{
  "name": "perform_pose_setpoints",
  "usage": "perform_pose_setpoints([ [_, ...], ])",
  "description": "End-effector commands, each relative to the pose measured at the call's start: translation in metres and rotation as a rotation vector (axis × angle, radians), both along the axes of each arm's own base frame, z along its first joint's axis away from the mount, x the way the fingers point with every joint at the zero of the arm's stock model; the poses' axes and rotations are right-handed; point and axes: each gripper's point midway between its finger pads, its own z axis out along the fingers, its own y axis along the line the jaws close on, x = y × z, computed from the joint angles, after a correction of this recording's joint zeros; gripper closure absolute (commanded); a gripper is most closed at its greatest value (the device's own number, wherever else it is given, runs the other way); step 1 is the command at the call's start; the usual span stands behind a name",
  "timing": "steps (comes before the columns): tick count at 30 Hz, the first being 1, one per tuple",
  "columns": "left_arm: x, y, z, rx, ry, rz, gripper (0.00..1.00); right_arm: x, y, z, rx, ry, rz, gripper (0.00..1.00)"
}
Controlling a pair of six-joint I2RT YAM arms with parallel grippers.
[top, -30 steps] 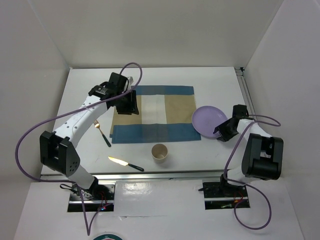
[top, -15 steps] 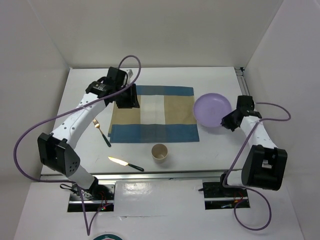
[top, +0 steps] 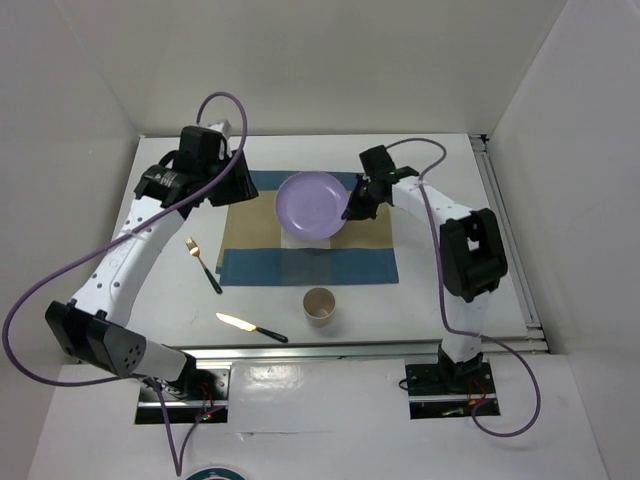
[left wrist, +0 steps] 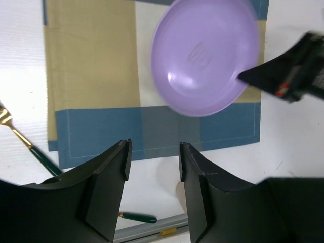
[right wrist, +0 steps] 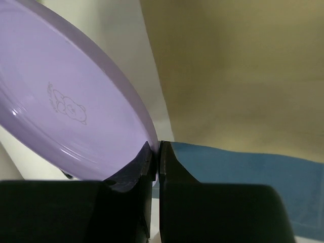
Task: Set the dinner table for one person
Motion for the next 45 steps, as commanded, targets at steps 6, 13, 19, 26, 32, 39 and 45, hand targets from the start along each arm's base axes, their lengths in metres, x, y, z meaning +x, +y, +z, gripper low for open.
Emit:
perform_pose_setpoints([
  [6, -0.008, 0.016, 0.004, -0.015, -0.011, 0.053, 0.41, 0.005, 0.034, -0.043, 0.021, 0.107, 0.103, 1.0],
  [13, -0.01, 0.013, -0.002, -0.018, 0.002, 0.032, 0.41, -0.003, 0.031, -0.06, -0.018, 0.148, 0.096, 0.53],
  [19, -0.009, 0.013, 0.001, -0.014, -0.009, 0.025, 0.4, -0.001, 0.014, 0.017, -0.063, -0.011, 0.082, 0.16],
  [26, -0.012, 0.032, 0.004, 0.055, -0.047, 0.081, 0.19, -0.066, 0.017, 0.084, -0.107, -0.212, 0.287, 0.09],
  [32, -0.011, 0.046, 0.003, 0.074, -0.059, 0.119, 0.06, -0.178, 0.05, 0.045, -0.151, -0.101, 0.546, 0.04],
  [39, -0.009, 0.04, -0.004, 0.047, -0.028, 0.09, 0.05, -0.247, 0.064, 0.0, -0.253, 0.015, 0.621, 0.11],
  [45, -0.011, 0.037, -0.008, 0.029, -0.013, 0.081, 0.05, -0.257, 0.064, -0.013, -0.293, 0.038, 0.602, 0.25],
])
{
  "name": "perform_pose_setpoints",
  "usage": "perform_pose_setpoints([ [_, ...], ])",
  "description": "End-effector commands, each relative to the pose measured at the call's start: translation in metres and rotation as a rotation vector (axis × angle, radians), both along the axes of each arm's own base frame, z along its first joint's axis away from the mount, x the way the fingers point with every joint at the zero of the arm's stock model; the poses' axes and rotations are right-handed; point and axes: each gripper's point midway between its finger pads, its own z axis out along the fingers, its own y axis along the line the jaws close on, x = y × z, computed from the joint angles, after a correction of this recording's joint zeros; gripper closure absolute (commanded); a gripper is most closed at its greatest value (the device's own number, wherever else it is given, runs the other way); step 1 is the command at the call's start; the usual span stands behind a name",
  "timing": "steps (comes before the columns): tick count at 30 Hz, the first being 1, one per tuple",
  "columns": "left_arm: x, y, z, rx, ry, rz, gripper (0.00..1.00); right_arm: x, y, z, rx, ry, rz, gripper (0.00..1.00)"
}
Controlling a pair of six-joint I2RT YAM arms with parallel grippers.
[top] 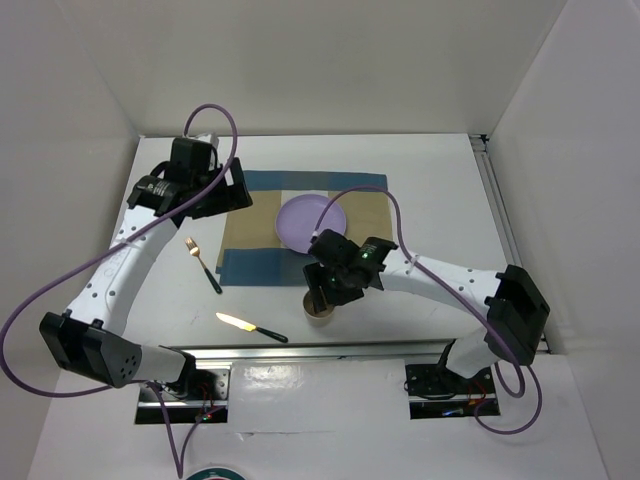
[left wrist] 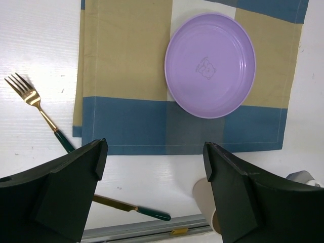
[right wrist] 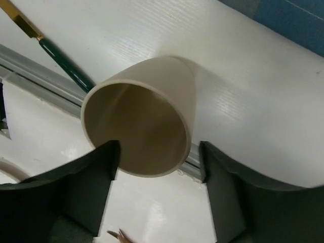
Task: Set the dinner table for one person
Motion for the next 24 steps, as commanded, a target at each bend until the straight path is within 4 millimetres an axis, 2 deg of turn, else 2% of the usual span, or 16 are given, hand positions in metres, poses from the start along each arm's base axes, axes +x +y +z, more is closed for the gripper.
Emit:
perform_pose_setpoints([
  [1, 0.002, -0.004, 0.007, -0.018, -0.029, -0.02, 0.06, 0.005, -0.007, -0.004, -0.039, -0.024, -0.076, 0.31],
  [2, 0.001, -0.003, 0.003, -0.015, -0.02, -0.02, 0.06, 0.006, -0.005, -0.003, -0.031, -0.029, -0.076, 0.42],
  [5, 0.001, -0.005, 0.008, -0.027, -0.036, -0.028, 0.08, 0.014, -0.006, 0.002, -0.037, -0.061, -0.112, 0.58],
  [8, 0.0, -0.005, 0.004, -0.025, -0.027, -0.028, 0.08, 0.017, -0.005, 0.003, -0.047, -0.068, -0.118, 0.6],
  [11, 0.0, -0.005, 0.004, -0.025, -0.027, -0.028, 0.08, 0.02, -0.007, -0.006, -0.088, -0.061, -0.132, 0.61],
  [13, -0.002, -0.005, 0.008, -0.027, -0.038, -0.028, 0.08, 0.021, -0.01, -0.01, -0.112, -0.062, -0.148, 0.73],
  [17, -0.003, -0.004, 0.011, -0.023, -0.048, -0.034, 0.08, 0.033, -0.009, 0.013, -0.124, -0.105, -0.179, 1.0],
  [18, -0.004, -0.004, 0.007, -0.021, -0.039, -0.034, 0.08, 0.037, -0.01, 0.021, -0.13, -0.126, -0.189, 1.0],
  [20, -0.004, 0.0, 0.003, -0.012, -0.032, -0.031, 0.08, 0.057, -0.018, 0.037, -0.157, -0.185, -0.215, 1.0],
  [21, -0.004, 0.002, -0.003, -0.004, -0.024, -0.025, 0.11, 0.071, -0.017, 0.052, -0.15, -0.217, -0.227, 1.0],
  [22, -0.002, 0.004, -0.006, 0.006, -0.027, -0.015, 0.16, 0.086, -0.026, 0.059, -0.182, -0.264, -0.24, 1.0],
  [23, -0.001, 0.006, -0.013, 0.016, -0.023, -0.005, 0.2, 0.11, -0.04, 0.066, -0.194, -0.287, -0.302, 1.0],
  [24, -0.002, 0.008, -0.024, 0.022, -0.001, 0.01, 0.2, 0.132, -0.043, 0.077, -0.193, -0.309, -0.335, 1.0],
])
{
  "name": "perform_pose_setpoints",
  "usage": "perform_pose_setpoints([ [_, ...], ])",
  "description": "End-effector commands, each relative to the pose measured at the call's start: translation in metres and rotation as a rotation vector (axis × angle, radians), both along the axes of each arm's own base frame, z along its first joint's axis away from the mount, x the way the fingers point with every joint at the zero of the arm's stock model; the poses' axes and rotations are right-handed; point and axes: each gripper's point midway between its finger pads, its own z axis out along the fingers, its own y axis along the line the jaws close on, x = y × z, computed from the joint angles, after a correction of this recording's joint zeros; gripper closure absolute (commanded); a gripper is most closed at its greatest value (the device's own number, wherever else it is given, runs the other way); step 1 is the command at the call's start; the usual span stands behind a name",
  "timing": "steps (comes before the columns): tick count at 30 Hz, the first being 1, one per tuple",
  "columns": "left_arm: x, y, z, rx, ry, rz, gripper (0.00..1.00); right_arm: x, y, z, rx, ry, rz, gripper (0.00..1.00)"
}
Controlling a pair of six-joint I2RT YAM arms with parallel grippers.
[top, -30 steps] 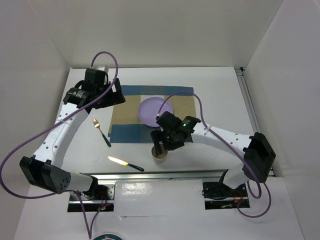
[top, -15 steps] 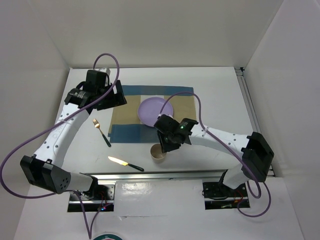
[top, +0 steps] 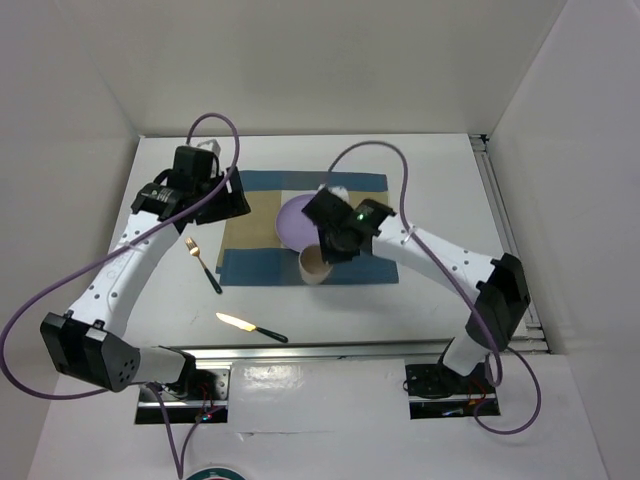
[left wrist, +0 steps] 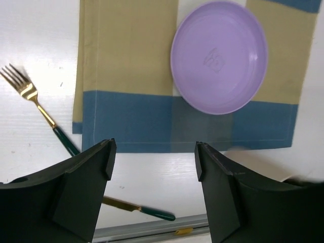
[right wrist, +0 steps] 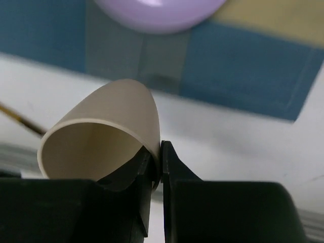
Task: Set the dinner table for one person
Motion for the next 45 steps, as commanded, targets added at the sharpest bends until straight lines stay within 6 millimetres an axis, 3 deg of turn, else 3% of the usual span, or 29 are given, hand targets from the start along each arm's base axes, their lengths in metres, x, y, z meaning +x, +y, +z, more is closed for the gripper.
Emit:
perform_pose_setpoints([
  [1, -0.001, 0.009, -0.014, 0.032, -0.002, 0.019, 0.2, 0.077, -0.042, 0.037, -0.083, -0.139, -0.153, 1.0],
  [2, -0.003, 0.009, -0.018, 0.029, 0.009, 0.026, 0.2, 0.105, -0.066, 0.043, -0.096, -0.159, -0.226, 1.0],
  [3, -0.004, 0.011, -0.023, 0.032, 0.021, 0.043, 0.18, 0.124, -0.075, 0.036, -0.12, -0.142, -0.26, 1.0],
  [4, -0.007, 0.012, -0.033, 0.039, 0.046, 0.042, 0.16, 0.147, -0.077, 0.055, -0.071, -0.179, -0.3, 1.0],
  [5, -0.006, 0.017, -0.038, 0.043, 0.051, 0.068, 0.13, 0.162, -0.082, 0.059, -0.054, -0.18, -0.312, 1.0],
  [6, -0.007, 0.025, -0.044, 0.047, 0.067, 0.088, 0.09, 0.184, -0.101, 0.047, -0.069, -0.157, -0.357, 1.0],
  [7, -0.009, 0.03, -0.055, 0.054, 0.097, 0.101, 0.07, 0.206, -0.105, 0.063, -0.024, -0.198, -0.387, 1.0],
  [8, -0.008, 0.035, -0.055, 0.047, 0.099, 0.125, 0.06, 0.218, -0.108, 0.062, -0.005, -0.192, -0.388, 1.0],
  [9, -0.01, 0.044, -0.066, 0.056, 0.139, 0.149, 0.04, 0.233, -0.114, 0.044, -0.023, -0.168, -0.41, 1.0],
  [10, -0.014, 0.048, -0.074, 0.063, 0.171, 0.159, 0.02, 0.25, -0.127, 0.051, -0.01, -0.193, -0.448, 1.0],
  [11, -0.014, 0.048, -0.074, 0.049, 0.175, 0.159, 0.02, 0.259, -0.13, 0.048, -0.004, -0.19, -0.449, 1.0],
  [12, -0.016, 0.053, -0.079, 0.044, 0.19, 0.171, 0.0, 0.267, -0.134, 0.029, -0.026, -0.156, -0.46, 1.0],
  [13, -0.017, 0.054, -0.084, 0.034, 0.2, 0.172, 0.0, 0.28, -0.141, 0.037, -0.01, -0.184, -0.481, 1.0],
  [15, -0.019, 0.06, -0.086, 0.016, 0.206, 0.199, 0.0, 0.29, -0.148, 0.021, -0.029, -0.164, -0.491, 1.0],
  [16, -0.019, 0.06, -0.086, 0.016, 0.206, 0.199, 0.0, 0.296, -0.151, 0.024, -0.022, -0.177, -0.501, 1.0],
  [20, -0.02, 0.069, -0.092, 0.029, 0.223, 0.208, 0.0, 0.304, -0.167, 0.002, -0.011, -0.123, -0.512, 1.0],
  [22, -0.022, 0.072, -0.096, 0.031, 0.241, 0.217, 0.0, 0.302, -0.165, -0.007, -0.012, -0.101, -0.506, 1.0],
  [30, -0.021, 0.077, -0.099, 0.059, 0.257, 0.235, 0.0, 0.3, -0.161, -0.016, -0.003, -0.074, -0.483, 1.0],
  [35, -0.021, 0.077, -0.097, 0.059, 0.257, 0.235, 0.0, 0.301, -0.162, -0.036, -0.003, -0.031, -0.482, 1.0],
  [37, -0.021, 0.079, -0.097, 0.066, 0.256, 0.241, 0.0, 0.303, -0.161, -0.035, 0.001, -0.04, -0.482, 1.0],
  [41, -0.022, 0.082, -0.1, 0.068, 0.273, 0.288, 0.0, 0.305, -0.161, -0.046, -0.004, -0.029, -0.482, 0.92],
  [44, -0.033, 0.081, -0.114, 0.033, 0.327, 0.329, 0.0, 0.309, -0.158, -0.042, 0.011, -0.042, -0.477, 0.73],
  [45, -0.037, 0.079, -0.122, 0.02, 0.346, 0.33, 0.0, 0.308, -0.157, -0.042, 0.019, -0.039, -0.473, 0.55],
])
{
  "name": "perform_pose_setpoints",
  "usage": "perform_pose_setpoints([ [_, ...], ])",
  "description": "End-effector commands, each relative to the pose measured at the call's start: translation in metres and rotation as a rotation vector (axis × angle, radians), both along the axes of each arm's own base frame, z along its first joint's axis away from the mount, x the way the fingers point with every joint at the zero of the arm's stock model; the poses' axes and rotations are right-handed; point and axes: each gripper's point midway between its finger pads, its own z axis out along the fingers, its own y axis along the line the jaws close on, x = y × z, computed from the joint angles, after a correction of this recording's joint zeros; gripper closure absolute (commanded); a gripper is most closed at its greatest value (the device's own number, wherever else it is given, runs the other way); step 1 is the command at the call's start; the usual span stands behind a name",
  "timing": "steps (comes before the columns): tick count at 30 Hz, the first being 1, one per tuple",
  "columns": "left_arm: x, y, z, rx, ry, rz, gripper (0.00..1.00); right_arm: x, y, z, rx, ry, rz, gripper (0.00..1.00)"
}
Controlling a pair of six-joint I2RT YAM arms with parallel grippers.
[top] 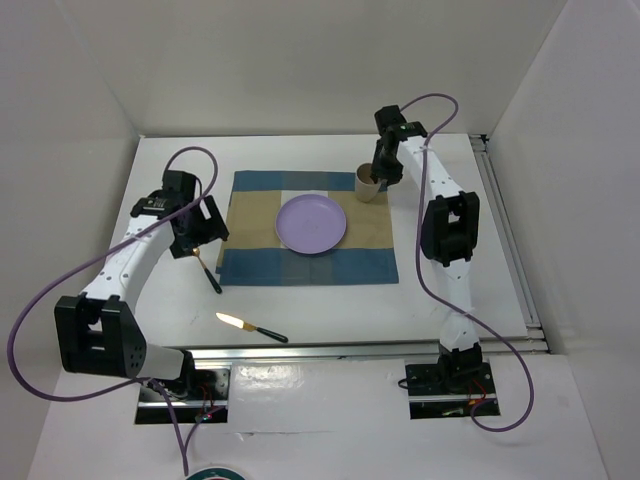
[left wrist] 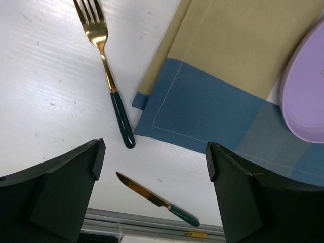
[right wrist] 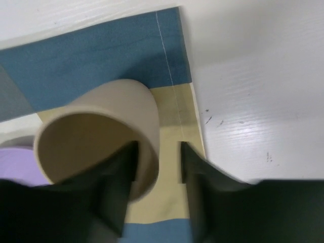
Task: Set the dinner table for one person
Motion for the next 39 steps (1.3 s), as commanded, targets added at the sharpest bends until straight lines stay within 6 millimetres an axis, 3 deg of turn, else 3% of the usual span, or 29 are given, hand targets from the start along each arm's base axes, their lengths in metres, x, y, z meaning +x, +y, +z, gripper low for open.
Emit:
perform_pose_setpoints([
  [1, -0.011, 0.001, -0.019, -0.026, 0.054, 0.069, 0.0, 0.012, 0.003, 0.009, 0.02, -0.041, 0.012, 0.46],
  [3, -0.011, 0.003, -0.026, -0.034, 0.053, 0.095, 0.0, 0.013, 0.006, 0.029, 0.042, -0.082, 0.02, 0.26],
  [4, -0.018, 0.003, -0.039, -0.039, 0.077, 0.109, 0.0, 0.014, 0.008, 0.036, 0.056, -0.1, 0.026, 0.13],
  [5, -0.02, 0.003, -0.052, -0.042, 0.089, 0.118, 0.0, 0.013, 0.01, 0.049, 0.07, -0.122, 0.032, 0.07],
  [6, -0.016, 0.002, -0.051, -0.049, 0.076, 0.131, 0.0, 0.015, 0.01, 0.057, 0.075, -0.145, 0.032, 0.02],
  [7, -0.021, 0.005, -0.064, -0.046, 0.112, 0.141, 0.0, 0.015, 0.01, 0.064, 0.077, -0.157, 0.033, 0.0],
  [12, -0.017, 0.008, -0.084, -0.049, 0.137, 0.187, 0.06, 0.011, 0.005, 0.125, 0.102, -0.274, 0.04, 0.0],
  [14, -0.014, 0.009, -0.094, -0.066, 0.147, 0.213, 0.16, 0.003, 0.002, 0.145, 0.102, -0.309, 0.035, 0.0],
  [15, -0.011, 0.012, -0.096, -0.072, 0.148, 0.238, 0.18, 0.003, 0.001, 0.141, 0.095, -0.305, 0.042, 0.0],
  [19, -0.009, 0.019, -0.105, -0.071, 0.16, 0.282, 0.26, -0.016, -0.008, 0.165, 0.073, -0.341, 0.032, 0.0],
  [22, -0.009, 0.024, -0.108, -0.061, 0.167, 0.296, 0.35, -0.024, -0.017, 0.162, 0.034, -0.333, 0.016, 0.0],
  [27, -0.012, 0.023, -0.116, -0.062, 0.188, 0.306, 0.37, -0.03, -0.029, 0.167, -0.008, -0.343, -0.018, 0.0],
  [28, -0.017, 0.023, -0.12, -0.065, 0.201, 0.318, 0.4, -0.033, -0.027, 0.174, -0.012, -0.359, -0.016, 0.0],
  [34, -0.032, 0.025, -0.141, -0.059, 0.277, 0.366, 0.62, -0.038, -0.023, 0.17, -0.013, -0.353, -0.016, 0.0],
  [36, -0.036, 0.029, -0.139, -0.038, 0.294, 0.373, 0.66, -0.041, -0.025, 0.164, -0.025, -0.333, -0.021, 0.0],
  [39, -0.034, 0.037, -0.125, 0.004, 0.275, 0.387, 0.83, -0.045, -0.026, 0.16, -0.029, -0.32, -0.02, 0.0],
])
